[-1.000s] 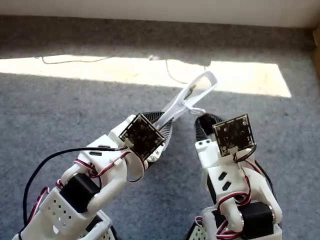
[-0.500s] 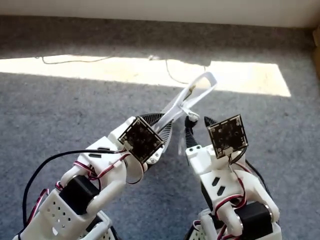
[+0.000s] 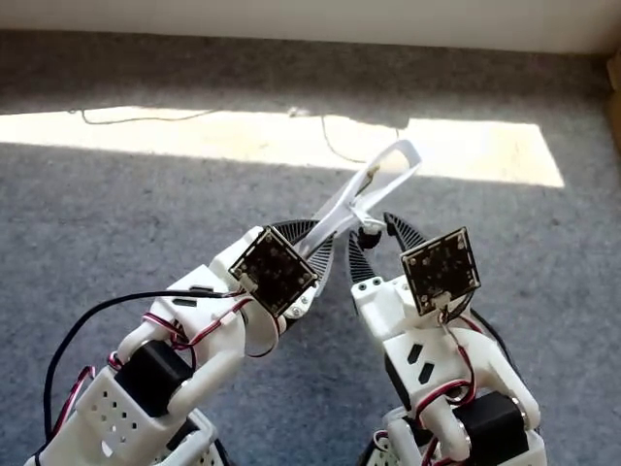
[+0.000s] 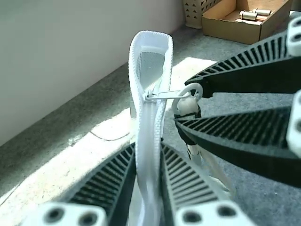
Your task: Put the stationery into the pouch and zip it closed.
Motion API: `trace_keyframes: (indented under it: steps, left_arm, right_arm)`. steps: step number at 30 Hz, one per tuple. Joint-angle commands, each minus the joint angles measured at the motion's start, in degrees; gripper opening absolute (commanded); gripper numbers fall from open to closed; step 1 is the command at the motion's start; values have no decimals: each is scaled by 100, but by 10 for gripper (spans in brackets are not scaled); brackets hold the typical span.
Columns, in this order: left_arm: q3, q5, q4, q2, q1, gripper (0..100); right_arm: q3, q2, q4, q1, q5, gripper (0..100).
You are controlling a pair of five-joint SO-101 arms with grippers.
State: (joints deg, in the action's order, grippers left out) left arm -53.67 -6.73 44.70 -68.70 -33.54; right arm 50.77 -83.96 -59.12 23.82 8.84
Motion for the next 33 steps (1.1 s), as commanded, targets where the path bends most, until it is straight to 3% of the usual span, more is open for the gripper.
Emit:
trace_keyframes:
  steps: [1,4,7,11,17,22,33]
  left_arm:
    - [40,62,9,-48,-84,6]
    - [40,62,9,-48,-84,6]
    - [40,62,9,-48,-57,6]
    - [31,62,18,-57,-31,5]
    - [-101,35,9,-57,-22,5]
    - [-136,26,9,-57,-22,5]
    - [-145,26,79,-66,-22,5]
  right_arm:
    - [-295,13,268,57,-35,83]
    - [-312,13,338,48,123,4]
    - [-312,4,312,40,554,5]
    - [-321,4,330,-31,554,5]
    - [-330,4,769,-857,536,5]
    - [-330,4,875,-910,519,5]
    - [-321,66,1859,-1701,343,5]
